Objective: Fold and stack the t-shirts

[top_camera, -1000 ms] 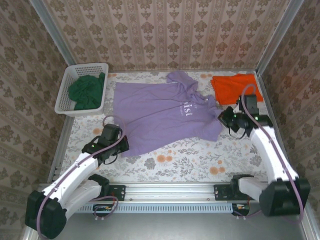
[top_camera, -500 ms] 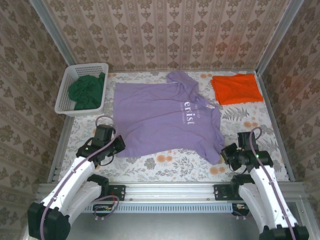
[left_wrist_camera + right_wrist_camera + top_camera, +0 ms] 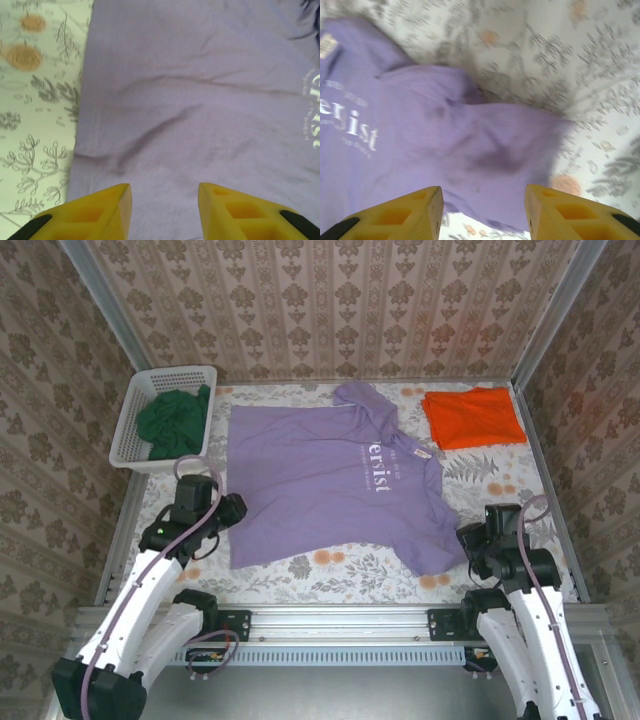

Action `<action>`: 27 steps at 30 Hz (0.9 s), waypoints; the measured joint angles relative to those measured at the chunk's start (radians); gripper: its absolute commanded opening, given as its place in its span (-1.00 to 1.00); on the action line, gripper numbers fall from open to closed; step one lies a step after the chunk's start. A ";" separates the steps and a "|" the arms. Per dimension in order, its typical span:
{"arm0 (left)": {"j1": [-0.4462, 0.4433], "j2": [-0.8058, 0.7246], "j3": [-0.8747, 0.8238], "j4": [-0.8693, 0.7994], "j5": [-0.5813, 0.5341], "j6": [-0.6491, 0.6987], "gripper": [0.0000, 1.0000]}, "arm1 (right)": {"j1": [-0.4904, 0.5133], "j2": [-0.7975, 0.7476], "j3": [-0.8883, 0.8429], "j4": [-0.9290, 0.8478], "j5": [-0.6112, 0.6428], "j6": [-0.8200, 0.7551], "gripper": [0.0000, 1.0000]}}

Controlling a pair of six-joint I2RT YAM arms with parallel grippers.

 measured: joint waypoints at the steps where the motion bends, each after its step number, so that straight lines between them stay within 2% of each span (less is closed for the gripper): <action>1: 0.000 0.014 0.010 0.011 0.002 0.001 -0.25 | 0.008 0.033 0.021 0.017 0.013 -0.010 -0.06; 4: -0.013 0.108 0.047 0.055 0.018 0.006 -0.27 | 0.074 0.157 0.063 0.085 0.056 -0.032 -0.13; 8: -0.080 0.280 0.064 0.142 0.026 0.008 -0.27 | 0.172 0.334 0.079 0.214 0.089 -0.089 -0.30; 12: -0.119 0.462 0.081 0.209 0.032 0.011 -0.29 | 0.211 0.644 0.212 0.315 0.091 -0.166 -0.47; 17: -0.119 0.665 0.130 0.293 0.026 0.030 -0.31 | 0.230 0.971 0.378 0.447 0.082 -0.230 -0.56; 22: -0.103 0.745 0.124 0.325 0.009 0.041 -0.32 | 0.234 1.197 0.492 0.513 0.066 -0.260 -0.57; 27: -0.040 0.776 0.088 0.366 -0.003 0.041 -0.33 | 0.222 1.319 0.532 0.546 0.060 -0.263 -0.58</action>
